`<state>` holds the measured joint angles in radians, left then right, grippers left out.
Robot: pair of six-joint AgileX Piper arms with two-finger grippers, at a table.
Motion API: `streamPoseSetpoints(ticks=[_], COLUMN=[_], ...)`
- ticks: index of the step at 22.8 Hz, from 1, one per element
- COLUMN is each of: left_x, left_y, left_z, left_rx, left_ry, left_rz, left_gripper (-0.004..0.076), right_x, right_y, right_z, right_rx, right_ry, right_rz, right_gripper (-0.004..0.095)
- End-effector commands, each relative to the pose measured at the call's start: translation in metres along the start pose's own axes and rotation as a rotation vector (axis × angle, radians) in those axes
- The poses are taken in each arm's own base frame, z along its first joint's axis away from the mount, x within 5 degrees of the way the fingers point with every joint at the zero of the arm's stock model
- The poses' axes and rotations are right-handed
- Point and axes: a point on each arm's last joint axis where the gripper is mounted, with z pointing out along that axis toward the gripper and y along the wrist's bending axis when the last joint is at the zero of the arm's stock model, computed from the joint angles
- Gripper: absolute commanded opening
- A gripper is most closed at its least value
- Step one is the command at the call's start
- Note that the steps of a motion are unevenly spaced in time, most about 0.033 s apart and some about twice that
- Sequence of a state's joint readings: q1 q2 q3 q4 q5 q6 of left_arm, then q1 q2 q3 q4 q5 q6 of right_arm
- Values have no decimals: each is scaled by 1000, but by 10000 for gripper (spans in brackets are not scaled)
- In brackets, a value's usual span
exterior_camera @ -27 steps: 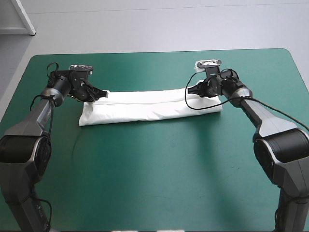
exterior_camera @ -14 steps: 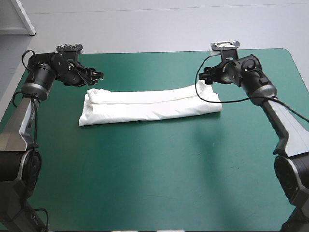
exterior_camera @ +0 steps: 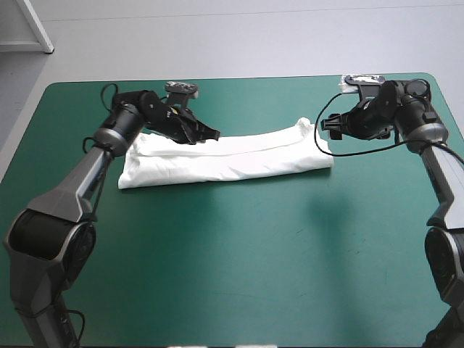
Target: Fold the cloth
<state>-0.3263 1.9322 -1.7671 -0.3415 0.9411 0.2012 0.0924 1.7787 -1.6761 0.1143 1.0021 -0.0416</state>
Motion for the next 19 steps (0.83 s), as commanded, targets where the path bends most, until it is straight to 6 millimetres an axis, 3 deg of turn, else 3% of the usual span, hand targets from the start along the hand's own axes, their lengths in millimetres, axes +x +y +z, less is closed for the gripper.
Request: streamPoseSetpoints(ticks=[1, 9, 11, 17, 19], left_x=[-10, 8, 12, 12, 12], left_y=[-23, -33, -32, -30, -30], left_z=[6, 74, 86, 87, 87], left_rx=[40, 51, 50, 37, 34], left_ry=[-73, 46, 68, 69, 69], left_rz=[19, 33, 30, 35, 38], left_gripper=[-10, -10, -10, -10, -10], right_x=[-7, -4, -3, 4, 7], right_y=[-5, -2, -3, 7, 12], right_z=[-22, 22, 47, 101, 109], right_rx=[-11, -103, -119, -272, -312], right_ry=[-65, 33, 52, 125, 151], right_rz=[0, 10, 29, 91, 97], right_gripper=[728, 728, 728, 727, 661])
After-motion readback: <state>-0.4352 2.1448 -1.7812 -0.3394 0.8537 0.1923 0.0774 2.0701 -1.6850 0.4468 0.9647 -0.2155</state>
